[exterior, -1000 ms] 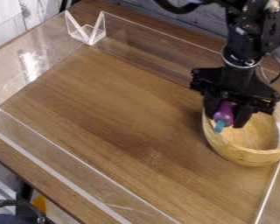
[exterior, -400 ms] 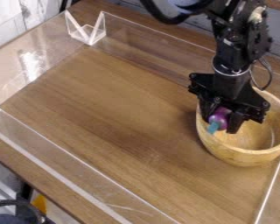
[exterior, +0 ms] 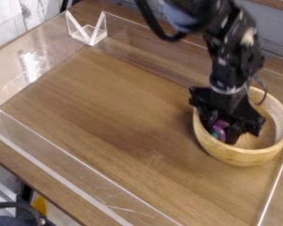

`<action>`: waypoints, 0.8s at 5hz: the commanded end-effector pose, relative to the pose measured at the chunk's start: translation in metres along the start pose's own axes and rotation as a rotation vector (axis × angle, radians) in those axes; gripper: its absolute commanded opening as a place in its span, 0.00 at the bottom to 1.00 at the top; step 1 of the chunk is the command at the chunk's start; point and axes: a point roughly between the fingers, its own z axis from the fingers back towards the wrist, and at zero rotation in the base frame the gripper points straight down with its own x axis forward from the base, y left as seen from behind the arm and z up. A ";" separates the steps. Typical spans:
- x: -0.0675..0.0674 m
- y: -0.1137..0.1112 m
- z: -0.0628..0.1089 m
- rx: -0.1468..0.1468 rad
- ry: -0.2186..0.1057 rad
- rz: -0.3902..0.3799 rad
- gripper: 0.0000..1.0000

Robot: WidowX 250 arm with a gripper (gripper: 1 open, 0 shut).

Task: Put the purple eggplant in the brown bowl

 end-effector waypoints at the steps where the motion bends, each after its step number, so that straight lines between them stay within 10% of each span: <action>1: 0.016 0.004 -0.003 0.007 -0.036 0.048 0.00; 4: 0.020 0.004 -0.006 0.007 -0.014 0.063 0.00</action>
